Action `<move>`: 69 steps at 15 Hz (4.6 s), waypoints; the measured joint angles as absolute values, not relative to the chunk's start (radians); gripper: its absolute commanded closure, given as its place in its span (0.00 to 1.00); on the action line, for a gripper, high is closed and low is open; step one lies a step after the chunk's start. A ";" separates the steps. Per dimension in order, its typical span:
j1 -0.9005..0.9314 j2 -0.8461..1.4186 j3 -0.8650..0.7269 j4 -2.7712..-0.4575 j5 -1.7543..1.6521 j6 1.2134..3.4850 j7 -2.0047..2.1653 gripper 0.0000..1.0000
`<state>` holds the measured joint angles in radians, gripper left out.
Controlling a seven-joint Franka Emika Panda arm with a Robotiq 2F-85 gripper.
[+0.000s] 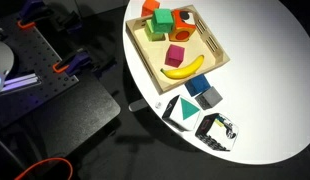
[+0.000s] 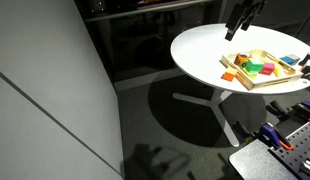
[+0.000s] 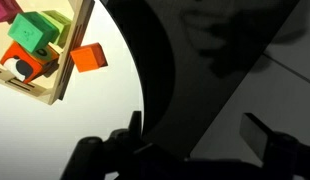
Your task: Put the orange block in the box
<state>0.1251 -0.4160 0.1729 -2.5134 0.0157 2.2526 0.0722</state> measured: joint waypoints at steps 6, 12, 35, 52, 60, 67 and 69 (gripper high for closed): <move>0.125 -0.416 0.171 -2.513 0.016 2.253 0.072 0.00; 0.111 -0.408 0.106 -2.511 0.018 2.253 0.071 0.00; -0.007 0.126 -0.034 -2.198 -0.003 2.165 0.058 0.00; -0.017 0.190 -0.043 -2.195 -0.165 2.177 -0.245 0.00; -0.019 0.186 -0.044 -2.210 -0.203 2.201 -0.244 0.00; -0.019 0.215 -0.045 -2.210 -0.203 2.254 -0.244 0.00; -0.020 0.235 -0.046 -2.210 -0.204 2.293 -0.244 0.00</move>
<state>-0.0204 0.2348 -0.0459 -2.2103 -0.2036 2.2925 -0.2437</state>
